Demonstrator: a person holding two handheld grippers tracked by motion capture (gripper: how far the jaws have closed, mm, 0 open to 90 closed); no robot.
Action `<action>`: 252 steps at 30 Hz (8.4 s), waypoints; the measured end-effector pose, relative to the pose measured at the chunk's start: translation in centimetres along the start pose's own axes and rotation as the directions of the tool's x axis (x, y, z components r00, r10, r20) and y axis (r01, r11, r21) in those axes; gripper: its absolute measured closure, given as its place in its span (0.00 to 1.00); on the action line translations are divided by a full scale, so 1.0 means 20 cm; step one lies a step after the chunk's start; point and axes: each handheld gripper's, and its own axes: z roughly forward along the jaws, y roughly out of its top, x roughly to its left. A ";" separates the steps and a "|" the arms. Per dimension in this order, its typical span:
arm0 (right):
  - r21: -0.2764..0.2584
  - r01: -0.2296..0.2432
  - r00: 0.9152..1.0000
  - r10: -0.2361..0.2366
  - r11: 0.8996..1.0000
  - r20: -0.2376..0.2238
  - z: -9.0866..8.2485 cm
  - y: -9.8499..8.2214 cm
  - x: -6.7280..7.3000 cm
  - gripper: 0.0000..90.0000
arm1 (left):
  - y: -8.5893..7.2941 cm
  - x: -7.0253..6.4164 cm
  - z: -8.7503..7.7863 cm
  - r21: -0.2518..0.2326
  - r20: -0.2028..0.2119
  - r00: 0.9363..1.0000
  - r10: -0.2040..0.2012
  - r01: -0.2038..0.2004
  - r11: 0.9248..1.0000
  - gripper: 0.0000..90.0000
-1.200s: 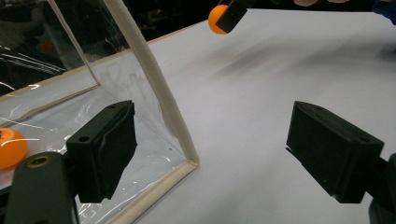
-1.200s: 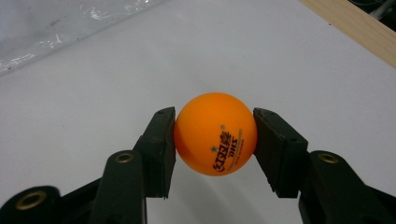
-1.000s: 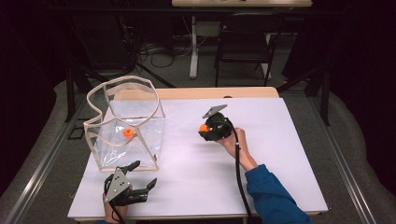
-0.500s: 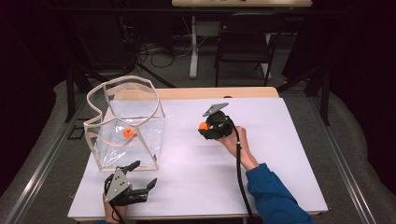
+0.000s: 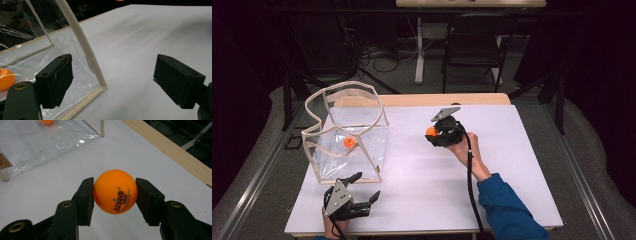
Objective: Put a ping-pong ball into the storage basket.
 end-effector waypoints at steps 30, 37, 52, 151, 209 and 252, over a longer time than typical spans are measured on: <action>-0.057 0.021 1.000 -0.020 0.998 0.012 -0.10 0.09 0.01 0.56 | 0.00 0.00 0.00 0.007 0.005 1.000 0.003 -0.003 1.000 0.18; -0.074 0.026 1.000 -0.025 0.997 0.017 -0.12 0.12 0.01 0.56 | 0.00 0.00 0.00 0.005 0.005 1.000 0.002 -0.002 1.000 0.18; -0.087 0.045 0.999 -0.043 0.995 0.021 -0.14 0.18 0.02 0.56 | 0.00 0.00 0.00 0.005 0.006 1.000 0.001 -0.001 1.000 0.18; -0.179 0.107 0.993 -0.114 0.978 -0.031 -0.11 0.58 0.10 0.57 | 0.00 0.00 0.00 -0.001 0.008 1.000 0.001 -0.001 1.000 0.18; -0.246 0.126 0.990 -0.138 0.961 -0.032 -0.13 0.72 0.15 0.57 | 0.00 0.00 0.00 -0.002 0.008 1.000 0.008 -0.008 1.000 0.18; -0.291 0.134 0.986 -0.156 0.947 -0.054 -0.08 0.84 0.22 0.57 | 0.00 0.00 0.00 -0.006 0.007 1.000 0.001 -0.001 1.000 0.18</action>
